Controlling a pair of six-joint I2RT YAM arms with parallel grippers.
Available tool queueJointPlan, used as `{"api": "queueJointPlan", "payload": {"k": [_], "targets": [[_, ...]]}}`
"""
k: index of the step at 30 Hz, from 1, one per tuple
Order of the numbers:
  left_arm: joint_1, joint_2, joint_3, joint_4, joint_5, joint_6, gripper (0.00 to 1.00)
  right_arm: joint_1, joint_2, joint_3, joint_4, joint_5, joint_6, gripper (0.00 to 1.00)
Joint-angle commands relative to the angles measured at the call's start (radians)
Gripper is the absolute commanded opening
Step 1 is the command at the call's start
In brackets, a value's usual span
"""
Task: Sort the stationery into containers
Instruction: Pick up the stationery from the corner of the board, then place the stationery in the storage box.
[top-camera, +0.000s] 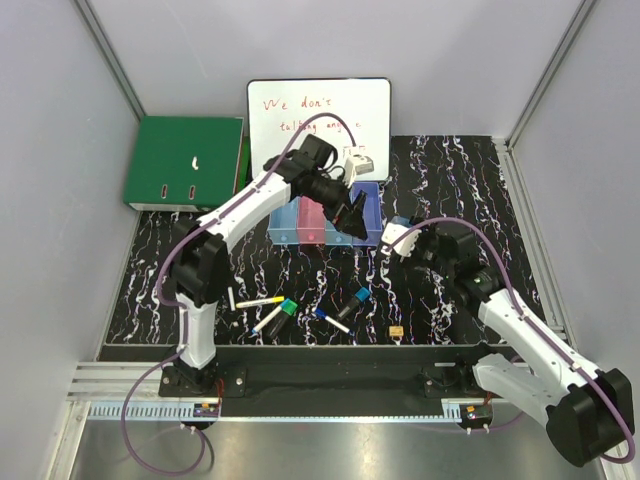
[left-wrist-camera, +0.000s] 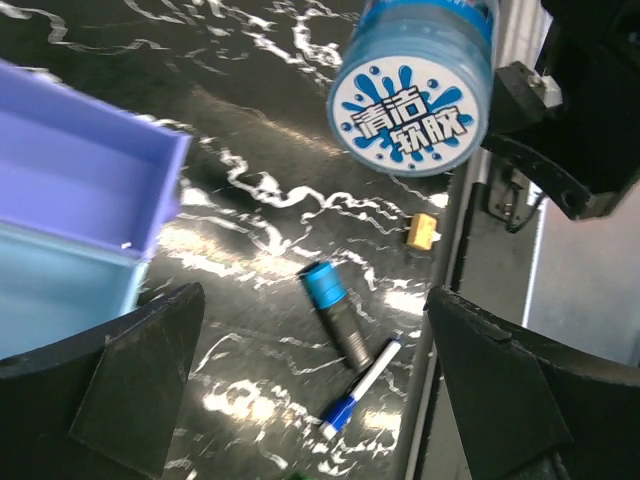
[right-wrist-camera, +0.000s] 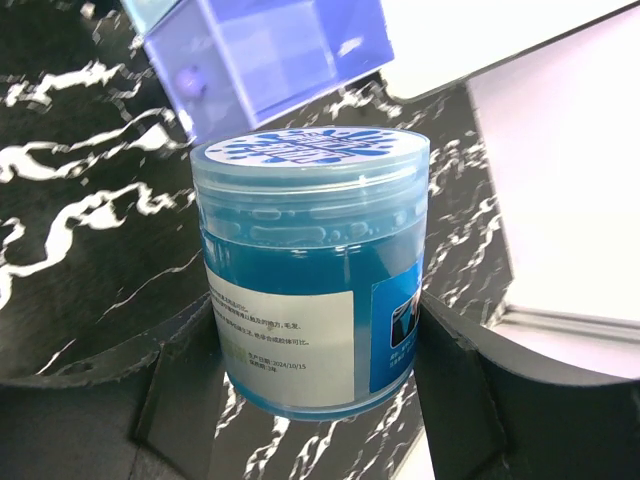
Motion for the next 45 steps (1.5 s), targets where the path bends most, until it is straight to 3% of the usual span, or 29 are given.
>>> {"api": "queueJointPlan", "payload": {"k": [1, 15, 34, 39, 45], "targets": [[-0.007, 0.039, 0.035, 0.103, 0.072, -0.093, 0.99, 0.020, -0.002, 0.078, 0.104, 0.032, -0.021, 0.17], [-0.014, 0.061, -0.015, 0.544, 0.219, -0.408, 0.99, 0.067, 0.012, 0.113, 0.117, 0.100, -0.005, 0.18], [-0.065, 0.102, -0.031, 0.712, 0.272, -0.548, 0.99, 0.070, 0.007, 0.105, 0.142, 0.108, -0.025, 0.18], [-0.067, 0.099, -0.049, 0.712, 0.269, -0.542, 0.90, 0.070, 0.007, 0.107, 0.154, 0.115, -0.035, 0.19], [-0.067, 0.090, -0.065, 0.708, 0.261, -0.529, 0.72, 0.068, 0.009, 0.104, 0.160, 0.118, -0.035, 0.19]]}}
